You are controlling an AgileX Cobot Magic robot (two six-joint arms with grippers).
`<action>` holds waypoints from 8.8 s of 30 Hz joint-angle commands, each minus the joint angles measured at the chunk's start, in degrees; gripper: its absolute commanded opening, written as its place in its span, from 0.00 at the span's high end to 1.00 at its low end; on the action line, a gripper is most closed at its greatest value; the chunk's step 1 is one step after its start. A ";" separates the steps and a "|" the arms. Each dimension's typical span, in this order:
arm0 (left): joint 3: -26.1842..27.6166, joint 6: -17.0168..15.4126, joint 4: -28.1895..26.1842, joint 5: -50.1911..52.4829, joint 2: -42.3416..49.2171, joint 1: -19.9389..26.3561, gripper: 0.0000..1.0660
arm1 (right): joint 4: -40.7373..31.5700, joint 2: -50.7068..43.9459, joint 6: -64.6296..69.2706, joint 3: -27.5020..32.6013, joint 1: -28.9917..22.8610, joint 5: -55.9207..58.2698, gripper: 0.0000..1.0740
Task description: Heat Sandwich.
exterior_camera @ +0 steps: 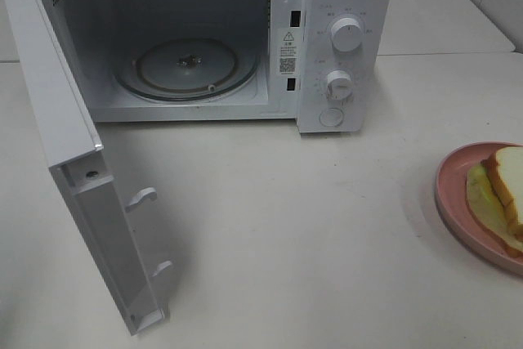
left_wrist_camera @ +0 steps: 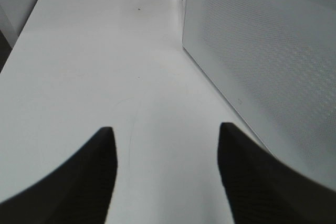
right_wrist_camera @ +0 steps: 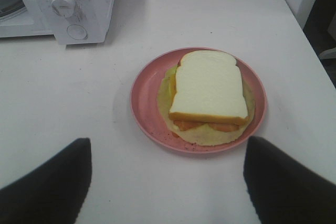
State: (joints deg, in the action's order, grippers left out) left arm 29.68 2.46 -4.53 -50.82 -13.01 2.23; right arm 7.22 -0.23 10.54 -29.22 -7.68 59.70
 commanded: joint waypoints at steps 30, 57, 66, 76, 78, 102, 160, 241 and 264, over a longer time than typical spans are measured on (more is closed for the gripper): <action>-19.48 -0.29 -1.09 59.01 -21.08 -0.06 1.00 | -0.23 -1.43 -0.69 0.06 0.34 0.00 0.29; -18.68 -9.51 16.04 88.52 -51.57 -2.98 1.00 | -0.23 -1.43 -0.69 0.06 0.34 0.00 0.29; -15.41 -8.88 16.96 93.74 -61.48 -10.43 1.00 | -0.23 -1.43 -0.69 0.06 0.34 0.00 0.29; -13.18 -8.88 16.79 97.46 -67.49 -13.35 1.00 | -0.23 -1.43 -0.69 0.06 0.34 0.00 0.29; -11.86 -8.88 16.04 97.35 -68.41 -14.84 1.00 | -0.23 -1.43 -0.69 0.06 0.34 0.00 0.29; -2.18 4.30 -8.54 97.17 -78.09 -31.28 1.00 | -0.23 -1.43 -0.69 0.06 0.34 0.00 0.29; 42.17 23.09 -31.28 86.75 -106.17 -44.00 1.00 | -0.23 -1.43 -0.69 0.06 0.34 0.00 0.29; 19.37 26.47 -31.91 15.76 -73.80 -25.32 0.05 | -0.23 -1.43 -0.69 0.06 0.34 0.00 0.29; 16.33 13.01 -14.95 -1.26 -60.50 1.66 0.05 | -0.23 -1.43 -0.69 0.06 0.34 0.00 0.29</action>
State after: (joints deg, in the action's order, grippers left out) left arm 46.98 16.04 -19.65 -50.82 -74.48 2.41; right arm 7.16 -0.23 10.54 -29.22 -7.68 59.70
